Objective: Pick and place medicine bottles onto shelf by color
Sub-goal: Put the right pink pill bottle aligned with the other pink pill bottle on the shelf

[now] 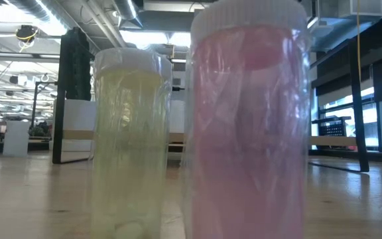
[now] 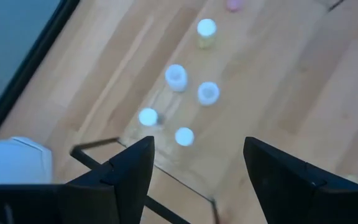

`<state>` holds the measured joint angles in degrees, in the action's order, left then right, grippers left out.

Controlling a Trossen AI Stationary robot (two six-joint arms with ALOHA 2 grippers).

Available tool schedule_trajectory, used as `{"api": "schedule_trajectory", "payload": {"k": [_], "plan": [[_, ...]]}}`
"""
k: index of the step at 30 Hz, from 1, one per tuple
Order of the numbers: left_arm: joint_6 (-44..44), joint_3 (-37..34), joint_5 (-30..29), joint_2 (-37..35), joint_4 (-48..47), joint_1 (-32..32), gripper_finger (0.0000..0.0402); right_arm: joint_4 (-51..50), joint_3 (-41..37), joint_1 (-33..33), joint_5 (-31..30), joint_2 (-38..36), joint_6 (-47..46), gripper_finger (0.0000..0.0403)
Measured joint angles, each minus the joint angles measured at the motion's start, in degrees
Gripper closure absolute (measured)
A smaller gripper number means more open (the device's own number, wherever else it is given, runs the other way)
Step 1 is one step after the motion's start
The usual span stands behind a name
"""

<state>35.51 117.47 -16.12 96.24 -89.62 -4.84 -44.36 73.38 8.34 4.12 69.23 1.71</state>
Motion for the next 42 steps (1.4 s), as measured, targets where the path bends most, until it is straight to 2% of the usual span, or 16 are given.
{"api": "schedule_trajectory", "payload": {"k": [3,15,20,22,27,33,42], "plan": [[3.4,0.0,-0.7,-1.3,0.0,-3.0,0.0161,0.0,0.0,0.0,0.0,0.0,0.1,0.0208],[19.7,0.0,-9.5,-1.8,0.0,-14.2,0.0161,2.2,0.0,0.0,0.4,0.0,-0.7,0.0208],[24.5,0.0,-13.3,-1.8,-0.4,-18.6,0.0161,2.0,0.0,-1.3,8.4,0.0,2.8,0.0208],[25.8,0.0,-14.5,-1.8,-0.4,-20.2,0.0161,2.3,0.0,-3.8,7.7,0.0,3.2,0.0209],[26.0,-0.1,-17.2,-1.8,-0.4,-23.4,0.0161,2.9,0.0,-12.8,-0.6,0.0,1.4,0.0224],[25.6,-0.1,-17.8,-1.8,-0.4,-26.8,0.0161,6.3,0.0,-24.2,-7.4,0.0,-6.8,0.024],[25.4,-0.1,-19.1,-1.8,-0.4,-33.4,0.0161,6.0,0.0,-40.3,-7.7,0.0,-22.9,0.0243]]}}
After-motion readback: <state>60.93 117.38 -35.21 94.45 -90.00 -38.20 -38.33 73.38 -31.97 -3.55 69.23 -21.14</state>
